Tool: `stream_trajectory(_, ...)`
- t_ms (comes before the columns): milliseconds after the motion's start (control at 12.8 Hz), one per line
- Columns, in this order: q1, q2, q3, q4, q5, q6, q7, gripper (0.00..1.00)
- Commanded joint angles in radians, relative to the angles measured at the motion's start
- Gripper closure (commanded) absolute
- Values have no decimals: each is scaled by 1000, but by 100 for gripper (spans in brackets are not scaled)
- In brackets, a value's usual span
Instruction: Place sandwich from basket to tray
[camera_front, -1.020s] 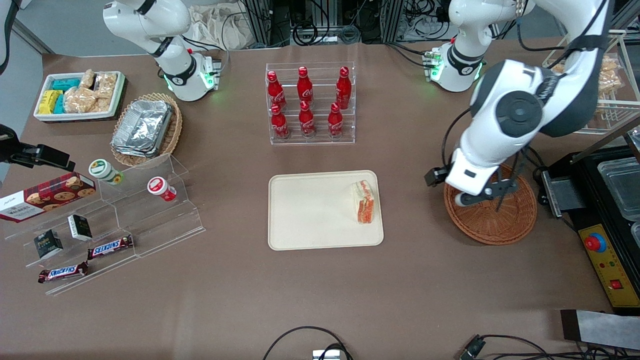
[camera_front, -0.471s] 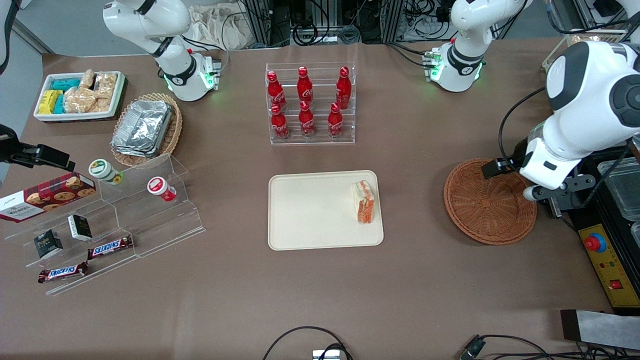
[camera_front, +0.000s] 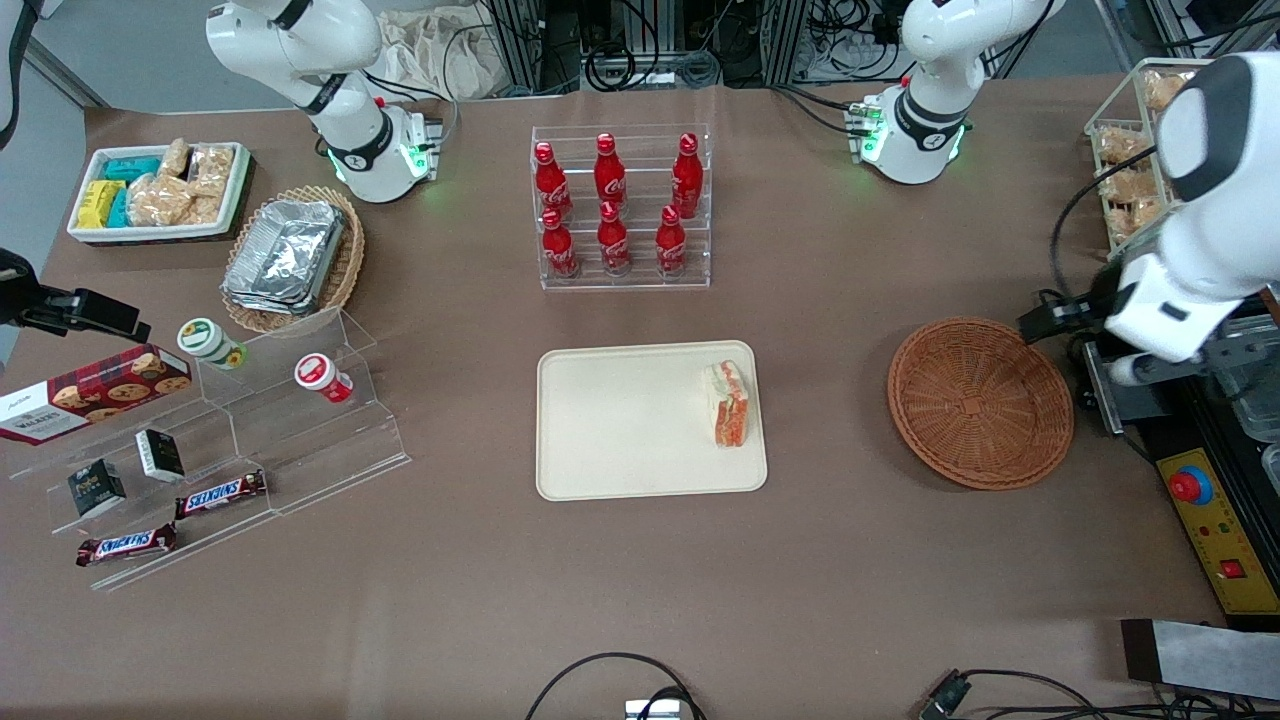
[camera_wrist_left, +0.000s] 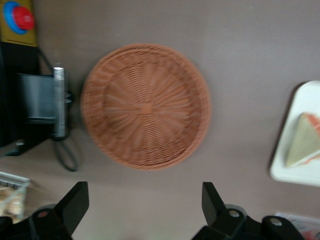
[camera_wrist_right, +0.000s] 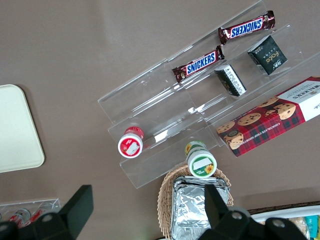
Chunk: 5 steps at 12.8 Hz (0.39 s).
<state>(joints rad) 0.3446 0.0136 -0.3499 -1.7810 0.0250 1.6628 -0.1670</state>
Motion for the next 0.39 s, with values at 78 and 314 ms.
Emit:
stream_trajectory(78,-133,-35,180,-18,-16,-25,109,0)
stream_trajectory(314,-145,118,175,179,0,-119,133,0)
